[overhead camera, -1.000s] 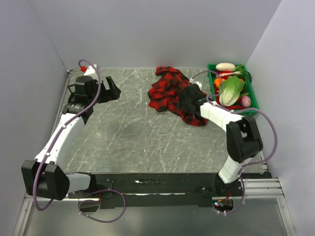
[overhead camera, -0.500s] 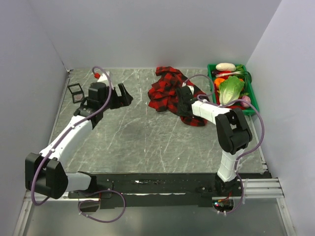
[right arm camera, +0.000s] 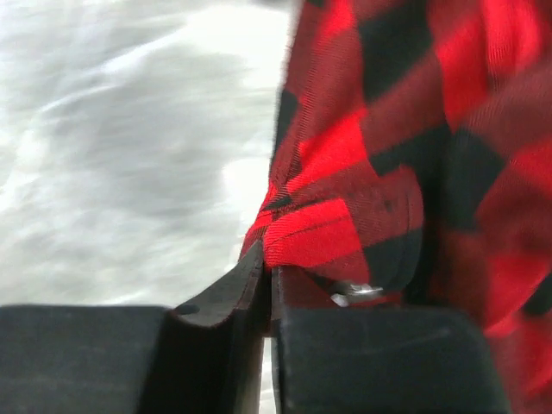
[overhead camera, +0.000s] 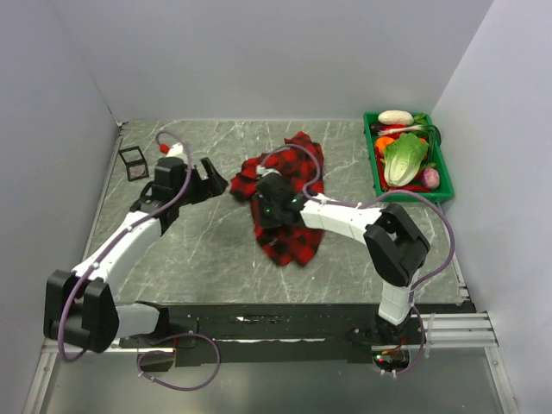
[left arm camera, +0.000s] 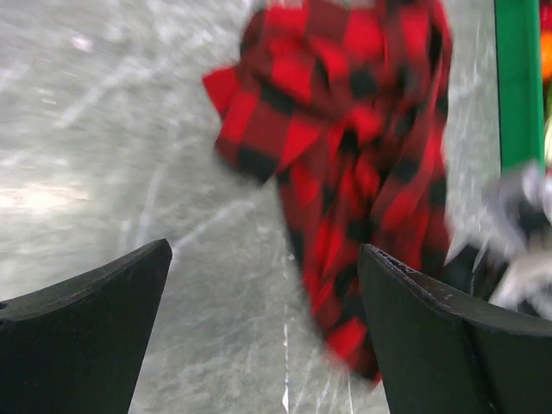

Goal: Pin the brooch onto the clothing
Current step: Move the clothes to the center of the board, then adjust the clothes at the center of the board.

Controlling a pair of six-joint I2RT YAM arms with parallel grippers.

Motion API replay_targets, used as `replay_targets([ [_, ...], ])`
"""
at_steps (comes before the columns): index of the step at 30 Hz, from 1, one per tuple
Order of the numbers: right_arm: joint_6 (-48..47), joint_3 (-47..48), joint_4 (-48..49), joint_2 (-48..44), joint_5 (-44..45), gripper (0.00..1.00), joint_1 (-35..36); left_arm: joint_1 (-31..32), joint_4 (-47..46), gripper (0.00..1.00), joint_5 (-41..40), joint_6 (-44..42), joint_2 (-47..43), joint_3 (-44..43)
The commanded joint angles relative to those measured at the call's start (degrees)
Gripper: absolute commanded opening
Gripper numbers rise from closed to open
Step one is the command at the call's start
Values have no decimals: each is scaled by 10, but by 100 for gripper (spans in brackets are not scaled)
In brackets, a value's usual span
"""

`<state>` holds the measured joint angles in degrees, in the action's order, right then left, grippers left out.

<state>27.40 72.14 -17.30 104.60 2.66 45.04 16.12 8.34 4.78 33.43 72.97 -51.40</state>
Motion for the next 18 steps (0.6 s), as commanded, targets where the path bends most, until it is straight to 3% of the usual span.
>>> replay_targets([
  [1, 36, 49, 20, -14, -24, 34, 22, -48, -9, 96, 3, 15, -67, 33],
  [3, 23, 60, 1, -25, -13, 57, 20, -48, -1, 96, -16, 3, -78, 47],
  [5, -4, 68, -29, -47, 15, 70, 20, -45, 7, 96, -9, 3, -76, 59],
  [6, -11, 74, -40, -55, 26, 96, 20, -43, 5, 96, 7, 8, -73, 65],
  [12, -37, 17, -83, -128, 108, 100, 3, 39, -88, 96, 69, 66, -40, 135],
  [18, -12, -69, -57, -160, 33, 96, -82, 101, -141, 96, 81, 98, 34, 150],
])
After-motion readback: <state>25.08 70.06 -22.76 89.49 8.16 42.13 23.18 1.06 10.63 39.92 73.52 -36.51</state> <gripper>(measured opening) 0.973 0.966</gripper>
